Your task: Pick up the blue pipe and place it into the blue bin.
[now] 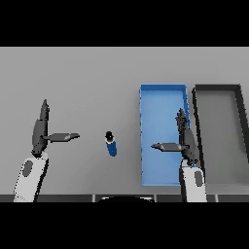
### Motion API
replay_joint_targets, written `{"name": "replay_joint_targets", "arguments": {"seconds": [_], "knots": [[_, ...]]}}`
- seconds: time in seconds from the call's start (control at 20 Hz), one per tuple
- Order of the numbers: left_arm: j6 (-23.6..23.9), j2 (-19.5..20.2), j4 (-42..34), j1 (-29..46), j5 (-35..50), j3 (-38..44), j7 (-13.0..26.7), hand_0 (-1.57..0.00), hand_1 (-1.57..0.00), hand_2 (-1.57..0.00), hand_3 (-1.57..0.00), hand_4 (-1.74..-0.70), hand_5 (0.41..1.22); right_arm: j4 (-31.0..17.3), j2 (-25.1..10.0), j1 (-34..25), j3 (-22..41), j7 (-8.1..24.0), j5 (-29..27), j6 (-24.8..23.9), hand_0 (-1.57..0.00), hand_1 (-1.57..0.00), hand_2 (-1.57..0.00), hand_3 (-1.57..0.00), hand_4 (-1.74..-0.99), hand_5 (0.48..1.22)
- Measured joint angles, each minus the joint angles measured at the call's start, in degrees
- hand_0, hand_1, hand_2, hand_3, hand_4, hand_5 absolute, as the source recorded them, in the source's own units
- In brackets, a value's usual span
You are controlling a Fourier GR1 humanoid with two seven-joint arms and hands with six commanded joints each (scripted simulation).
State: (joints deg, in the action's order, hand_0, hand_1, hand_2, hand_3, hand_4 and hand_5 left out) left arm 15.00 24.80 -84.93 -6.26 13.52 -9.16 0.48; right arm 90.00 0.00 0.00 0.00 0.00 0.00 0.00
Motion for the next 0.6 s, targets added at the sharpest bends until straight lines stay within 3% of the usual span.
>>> {"name": "replay_joint_targets", "arguments": {"seconds": [0.3,0.35,0.4,0.5,0.6], "knots": [[1.0,-0.8,-0.2,-0.3,-0.9,-0.9,0.4,0.00,0.00,0.00,0.00,-0.97,0.594,-0.2,-1.2,-0.5,-1.1,0.5,-1.0,0.6,0.00,0.00,0.00,0.00,-1.210,0.594],[-6.0,3.4,-0.6,0.1,-1.3,-3.0,-2.5,0.00,0.00,0.00,0.00,-0.97,0.595,1.7,-5.9,0.6,0.8,-3.2,3.1,2.3,0.00,0.00,0.00,0.00,-1.206,0.592],[-10.6,6.3,-0.4,0.3,-1.1,-3.8,-4.1,0.00,0.00,0.00,0.00,-0.97,0.596,2.8,-7.9,2.0,2.4,-5.4,6.0,3.1,0.00,0.00,0.00,0.00,-1.198,0.589],[-15.5,8.9,0.5,-0.1,-0.8,-4.5,-5.7,0.00,0.00,0.00,0.00,-0.97,0.596,4.2,-9.3,3.3,4.8,-6.0,9.4,3.8,0.00,0.00,0.00,0.00,-1.192,0.587],[-17.3,9.8,0.2,-0.2,-1.1,-5.2,-6.6,0.00,0.00,0.00,0.00,-0.97,0.598,4.6,-10.2,2.9,5.0,-5.4,10.3,3.8,0.00,0.00,0.00,0.00,-1.191,0.587]]}}
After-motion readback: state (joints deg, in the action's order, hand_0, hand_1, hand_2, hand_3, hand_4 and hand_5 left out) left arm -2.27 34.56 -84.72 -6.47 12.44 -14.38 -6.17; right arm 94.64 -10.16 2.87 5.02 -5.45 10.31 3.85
